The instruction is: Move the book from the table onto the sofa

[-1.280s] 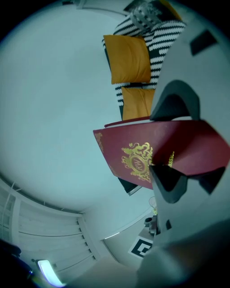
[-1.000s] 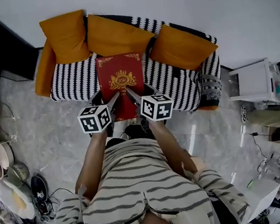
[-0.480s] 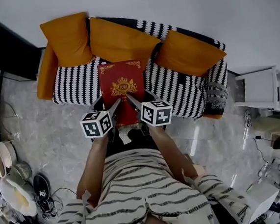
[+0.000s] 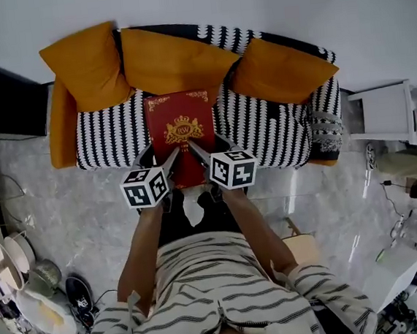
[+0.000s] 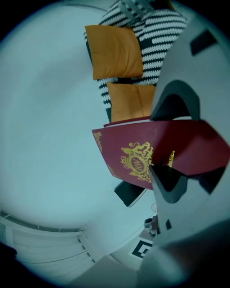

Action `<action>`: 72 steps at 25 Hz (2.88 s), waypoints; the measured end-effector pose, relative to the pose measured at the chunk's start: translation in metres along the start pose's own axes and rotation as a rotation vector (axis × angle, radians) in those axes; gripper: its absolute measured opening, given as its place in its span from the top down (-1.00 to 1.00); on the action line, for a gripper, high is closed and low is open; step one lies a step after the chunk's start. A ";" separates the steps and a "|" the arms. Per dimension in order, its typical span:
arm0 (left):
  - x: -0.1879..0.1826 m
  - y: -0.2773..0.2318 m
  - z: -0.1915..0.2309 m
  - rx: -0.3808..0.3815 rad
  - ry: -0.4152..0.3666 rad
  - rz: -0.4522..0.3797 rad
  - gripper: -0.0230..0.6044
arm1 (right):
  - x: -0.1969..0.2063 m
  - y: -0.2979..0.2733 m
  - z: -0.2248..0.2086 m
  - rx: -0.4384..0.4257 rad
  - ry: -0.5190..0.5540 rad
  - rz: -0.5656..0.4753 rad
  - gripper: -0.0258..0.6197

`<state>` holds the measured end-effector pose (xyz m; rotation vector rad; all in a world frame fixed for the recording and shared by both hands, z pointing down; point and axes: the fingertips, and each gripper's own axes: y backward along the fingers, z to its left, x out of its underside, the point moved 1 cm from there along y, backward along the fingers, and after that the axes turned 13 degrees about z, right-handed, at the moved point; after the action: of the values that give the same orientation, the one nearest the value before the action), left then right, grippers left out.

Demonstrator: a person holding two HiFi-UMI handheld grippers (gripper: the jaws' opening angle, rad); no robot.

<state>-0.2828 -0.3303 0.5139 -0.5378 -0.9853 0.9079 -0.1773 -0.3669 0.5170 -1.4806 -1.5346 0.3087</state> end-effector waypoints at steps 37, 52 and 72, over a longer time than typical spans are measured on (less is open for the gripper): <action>0.047 -0.159 0.118 0.090 -0.019 0.153 -0.13 | 0.051 -0.162 -0.094 0.128 -0.130 0.076 -0.05; 0.079 -0.215 0.151 0.072 0.001 0.209 -0.13 | 0.080 -0.216 -0.135 0.122 -0.147 0.121 -0.05; 0.107 -0.277 0.195 0.030 0.034 0.290 -0.13 | 0.106 -0.284 -0.178 0.108 -0.175 0.165 -0.04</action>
<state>-0.3172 -0.3886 0.8625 -0.6801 -0.8744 1.1656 -0.2071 -0.4148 0.8643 -1.5293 -1.5082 0.6234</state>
